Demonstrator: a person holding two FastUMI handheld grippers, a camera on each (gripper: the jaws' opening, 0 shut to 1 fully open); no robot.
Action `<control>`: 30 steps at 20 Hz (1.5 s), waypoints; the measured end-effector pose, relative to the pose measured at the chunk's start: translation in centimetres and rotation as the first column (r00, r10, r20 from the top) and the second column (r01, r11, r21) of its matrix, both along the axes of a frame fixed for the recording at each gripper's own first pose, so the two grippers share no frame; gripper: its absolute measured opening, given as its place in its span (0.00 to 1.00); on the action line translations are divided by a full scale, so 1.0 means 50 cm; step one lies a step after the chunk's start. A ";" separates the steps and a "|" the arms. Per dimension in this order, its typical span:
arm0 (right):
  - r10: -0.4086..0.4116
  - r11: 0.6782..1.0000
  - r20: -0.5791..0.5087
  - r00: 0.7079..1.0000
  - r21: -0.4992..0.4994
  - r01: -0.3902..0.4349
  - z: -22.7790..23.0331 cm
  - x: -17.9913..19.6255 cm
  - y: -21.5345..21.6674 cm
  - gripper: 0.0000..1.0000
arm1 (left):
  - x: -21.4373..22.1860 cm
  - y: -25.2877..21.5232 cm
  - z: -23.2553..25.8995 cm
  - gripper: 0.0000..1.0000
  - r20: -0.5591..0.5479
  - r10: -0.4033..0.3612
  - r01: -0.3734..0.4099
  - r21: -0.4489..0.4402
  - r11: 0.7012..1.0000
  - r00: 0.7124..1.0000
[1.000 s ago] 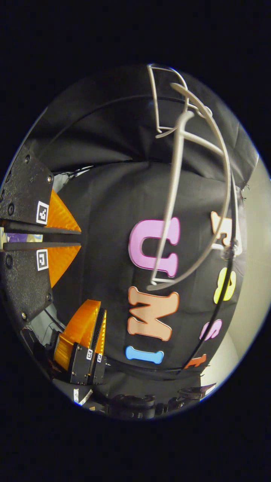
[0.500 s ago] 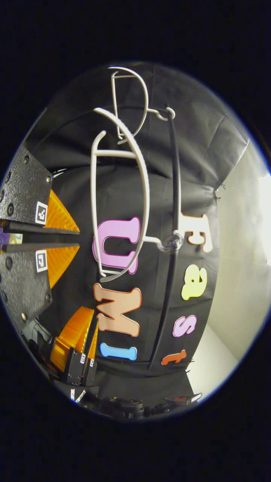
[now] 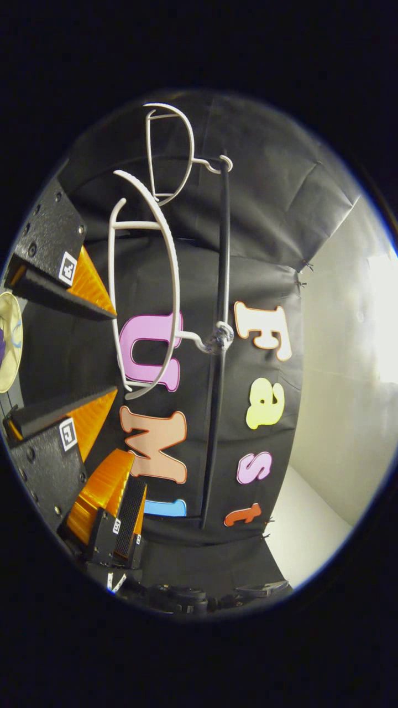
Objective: Grasp the clothes on the hanger with both hands and then place them into the laundry hamper below.
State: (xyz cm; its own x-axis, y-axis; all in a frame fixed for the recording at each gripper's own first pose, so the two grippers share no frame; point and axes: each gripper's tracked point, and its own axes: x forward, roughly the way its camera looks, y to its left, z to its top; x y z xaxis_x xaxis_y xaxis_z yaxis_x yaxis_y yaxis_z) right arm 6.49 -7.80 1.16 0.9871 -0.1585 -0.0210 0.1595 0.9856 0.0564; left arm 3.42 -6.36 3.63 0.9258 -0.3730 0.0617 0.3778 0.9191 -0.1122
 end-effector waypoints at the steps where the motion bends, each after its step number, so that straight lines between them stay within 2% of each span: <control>1: -0.013 1.000 0.002 1.000 0.001 0.013 0.005 -0.005 -0.009 0.81 | 0.000 -0.002 0.005 0.86 0.007 -0.002 0.002 0.003 1.000 1.000; 3: -0.042 0.999 0.006 0.999 -0.003 0.042 0.014 -0.016 -0.028 0.95 | -0.005 -0.011 0.016 0.99 0.027 -0.019 0.019 0.000 1.000 0.999; 5: -0.076 0.997 0.008 0.997 -0.014 0.076 0.024 -0.030 -0.045 0.96 | -0.004 -0.025 0.029 0.94 0.039 -0.038 0.038 -0.001 0.999 0.999; 6: -0.093 0.996 0.005 0.996 -0.019 0.093 0.026 -0.038 -0.052 0.98 | -0.005 -0.028 0.034 0.95 0.045 -0.044 0.044 0.000 0.999 0.998; 7: -0.108 0.994 0.007 0.994 -0.026 0.109 0.030 -0.045 -0.060 0.97 | -0.002 -0.033 0.039 0.92 0.055 -0.051 0.052 -0.003 0.999 0.997; 11: -0.160 0.986 0.008 0.987 -0.049 0.160 0.035 -0.072 -0.082 0.98 | -0.004 -0.064 0.041 0.93 0.044 -0.111 0.111 -0.008 0.994 0.993; 17: -0.206 0.976 0.008 0.979 -0.075 0.206 0.037 -0.095 -0.103 0.98 | 0.005 -0.094 0.055 0.92 0.052 -0.155 0.155 -0.004 0.988 0.987; 18: -0.212 0.974 0.010 0.977 -0.075 0.212 0.039 -0.098 -0.106 0.96 | 0.004 -0.097 0.057 0.96 0.054 -0.161 0.161 -0.002 0.987 0.985; 19: -0.216 0.974 0.013 0.976 -0.074 0.216 0.039 -0.098 -0.108 0.96 | 0.007 -0.101 0.059 0.93 0.058 -0.164 0.165 -0.001 0.986 0.985; 20: -0.223 0.972 0.013 0.975 -0.075 0.223 0.039 -0.100 -0.112 0.97 | 0.007 -0.102 0.060 0.96 0.059 -0.167 0.168 0.002 0.986 0.984; 21: -0.229 0.970 0.013 0.973 -0.075 0.229 0.039 -0.100 -0.115 0.96 | 0.007 -0.101 0.061 0.93 0.064 -0.171 0.171 0.005 0.985 0.983; 30: -0.250 0.965 0.020 0.968 -0.080 0.251 0.043 -0.112 -0.116 0.96 | 0.000 -0.097 0.061 0.92 0.063 -0.181 0.181 0.010 0.983 0.981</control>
State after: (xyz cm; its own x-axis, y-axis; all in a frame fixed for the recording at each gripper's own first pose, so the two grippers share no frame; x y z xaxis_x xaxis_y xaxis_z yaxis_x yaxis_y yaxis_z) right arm 0.87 -13.62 3.29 0.9158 -0.4014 0.0115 0.4016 0.9156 -0.0192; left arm 3.42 -11.21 6.66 0.8369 -0.5347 0.1167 0.5445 0.8350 -0.0793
